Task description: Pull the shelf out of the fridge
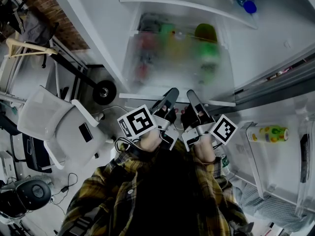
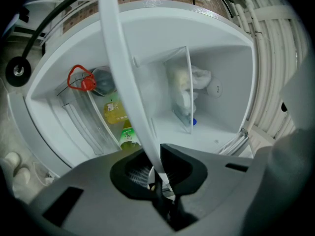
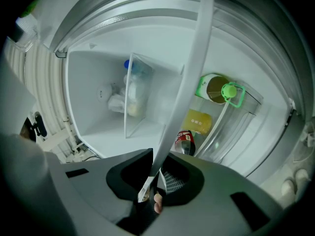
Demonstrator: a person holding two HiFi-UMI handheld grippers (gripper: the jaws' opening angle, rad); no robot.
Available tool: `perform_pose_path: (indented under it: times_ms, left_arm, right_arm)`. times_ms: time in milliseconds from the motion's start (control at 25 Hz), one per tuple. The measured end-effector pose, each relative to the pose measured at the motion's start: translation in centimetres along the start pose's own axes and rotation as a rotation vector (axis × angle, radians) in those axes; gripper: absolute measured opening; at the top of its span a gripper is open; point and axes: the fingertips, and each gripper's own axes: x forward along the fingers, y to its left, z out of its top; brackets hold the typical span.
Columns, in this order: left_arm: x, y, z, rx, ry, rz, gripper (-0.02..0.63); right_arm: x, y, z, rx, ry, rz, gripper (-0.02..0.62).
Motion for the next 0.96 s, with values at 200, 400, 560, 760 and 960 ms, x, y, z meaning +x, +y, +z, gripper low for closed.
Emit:
perform_pose_path:
  times_ms: [200, 400, 560, 760, 960]
  left_arm:
    - [0.02, 0.14, -0.11, 0.002, 0.001, 0.000, 0.044]
    - [0.04, 0.22, -0.24, 0.006, 0.002, 0.001, 0.044]
    - [-0.10, 0.22, -0.23, 0.006, 0.000, 0.003, 0.044]
    - [-0.02, 0.07, -0.18, 0.005, -0.001, 0.001, 0.044]
    - [-0.13, 0.08, -0.15, 0.000, -0.010, 0.002, 0.044]
  right_arm:
    - [-0.09, -0.19, -0.03, 0.002, -0.003, -0.003, 0.058]
    - [-0.19, -0.35, -0.05, 0.005, -0.004, -0.004, 0.058]
    - [-0.19, -0.26, -0.12, 0.002, -0.002, -0.004, 0.058]
    - [-0.19, -0.20, -0.02, -0.002, -0.002, -0.007, 0.058]
    - [-0.13, -0.14, -0.07, -0.005, 0.006, -0.002, 0.058]
